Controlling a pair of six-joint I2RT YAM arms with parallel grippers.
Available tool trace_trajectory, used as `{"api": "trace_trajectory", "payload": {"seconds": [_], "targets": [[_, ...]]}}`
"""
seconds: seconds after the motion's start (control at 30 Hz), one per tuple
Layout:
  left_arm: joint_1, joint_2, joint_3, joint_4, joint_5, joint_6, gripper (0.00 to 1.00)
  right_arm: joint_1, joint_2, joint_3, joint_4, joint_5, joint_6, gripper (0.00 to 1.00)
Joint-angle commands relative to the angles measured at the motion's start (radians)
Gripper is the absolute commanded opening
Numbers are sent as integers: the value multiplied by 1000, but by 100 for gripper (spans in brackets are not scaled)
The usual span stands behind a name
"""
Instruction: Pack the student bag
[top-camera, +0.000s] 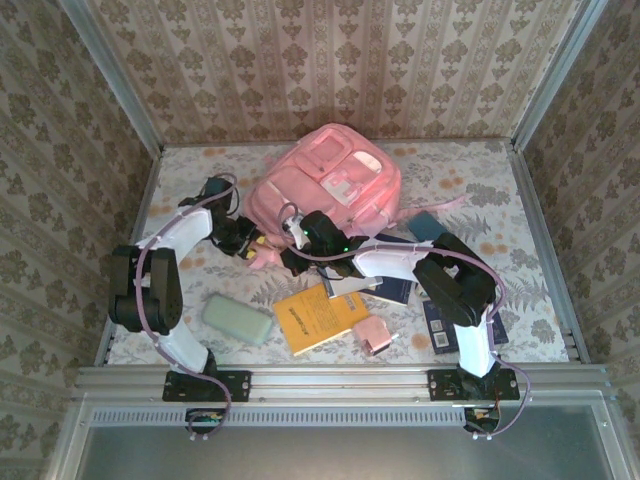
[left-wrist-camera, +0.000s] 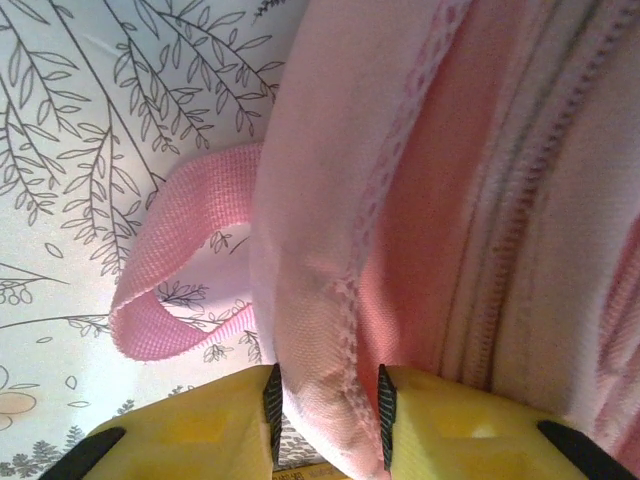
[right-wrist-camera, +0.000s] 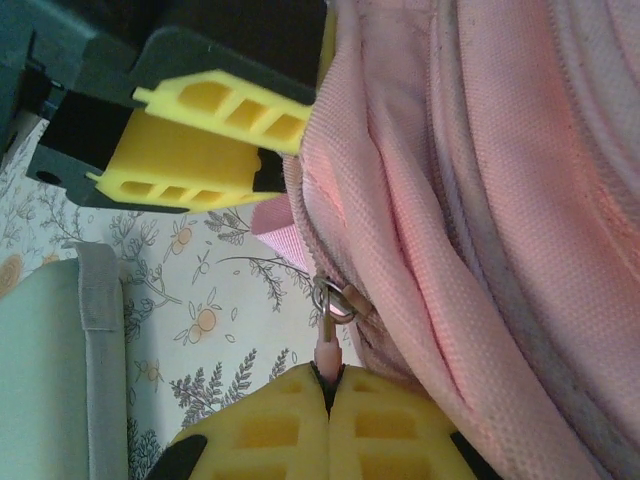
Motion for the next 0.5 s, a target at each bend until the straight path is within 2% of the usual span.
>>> {"api": "trace_trajectory", "payload": {"seconds": [0.0,0.2,0.23,0.37,0.47], "targets": [[6,-2,-65,4,-11,-15,32,-6,-7,15,6,22,3,0],[10,31,-68,25,-27,-24,30,-6,-4,15,-5,21,1,0],[8,42,-53,23,-37,-26,28,-4,-4,13,-10,23,-1,0],[7,84,16,-7,-74,-31,0,-2,-13,2,-51,54,-9,0],[7,97,38,-17,-96,-38,0,2,-26,-10,-88,79,-21,0]]}}
